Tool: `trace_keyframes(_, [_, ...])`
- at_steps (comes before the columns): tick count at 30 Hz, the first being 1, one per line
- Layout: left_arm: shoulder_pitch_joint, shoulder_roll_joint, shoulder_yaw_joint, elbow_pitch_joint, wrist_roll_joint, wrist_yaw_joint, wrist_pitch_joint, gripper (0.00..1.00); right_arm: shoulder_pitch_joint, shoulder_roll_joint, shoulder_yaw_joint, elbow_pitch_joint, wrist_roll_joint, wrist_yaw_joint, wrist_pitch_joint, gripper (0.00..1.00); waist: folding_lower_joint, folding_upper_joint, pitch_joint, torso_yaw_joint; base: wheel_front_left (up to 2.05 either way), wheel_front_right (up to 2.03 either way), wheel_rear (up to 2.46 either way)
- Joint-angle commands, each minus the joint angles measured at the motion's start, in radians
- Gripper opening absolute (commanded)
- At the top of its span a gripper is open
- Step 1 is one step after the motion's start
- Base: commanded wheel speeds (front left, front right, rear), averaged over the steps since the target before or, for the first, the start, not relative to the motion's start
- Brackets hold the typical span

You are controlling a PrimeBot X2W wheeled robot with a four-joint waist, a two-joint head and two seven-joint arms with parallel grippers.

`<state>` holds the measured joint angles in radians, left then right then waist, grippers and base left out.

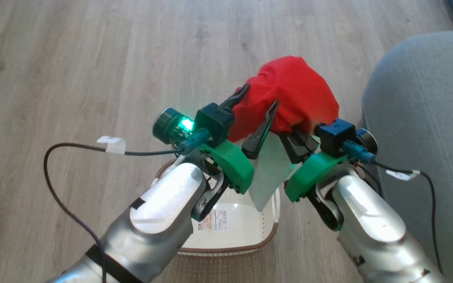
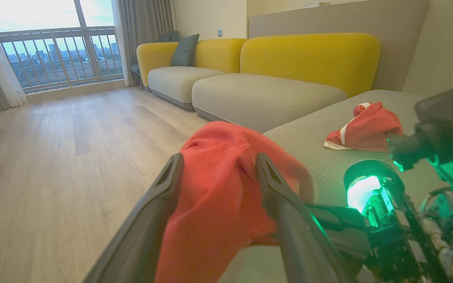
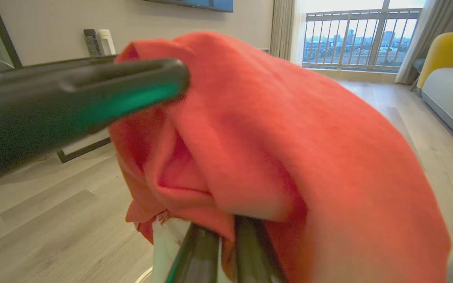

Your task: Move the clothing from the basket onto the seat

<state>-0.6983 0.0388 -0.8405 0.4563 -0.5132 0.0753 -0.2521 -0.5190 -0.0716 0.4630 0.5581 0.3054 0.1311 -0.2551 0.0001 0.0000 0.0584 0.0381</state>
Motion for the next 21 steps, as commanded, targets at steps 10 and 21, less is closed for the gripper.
trace_keyframes(10, [-0.006,0.014,0.119,0.023,0.077,-0.006,-0.01,1.0,0.047,-0.032,-0.1,-0.135,-0.041,0.0,-0.007,0.0,-0.0001,0.0,0.024,-0.132,0.0,0.0,0.0])
trace_keyframes(21, [0.05,0.034,0.2,0.041,0.147,-0.044,-0.01,1.0,0.097,-0.042,-0.168,-0.221,-0.05,0.0,-0.007,0.0,-0.0001,0.0,0.035,-0.327,0.0,0.0,0.0])
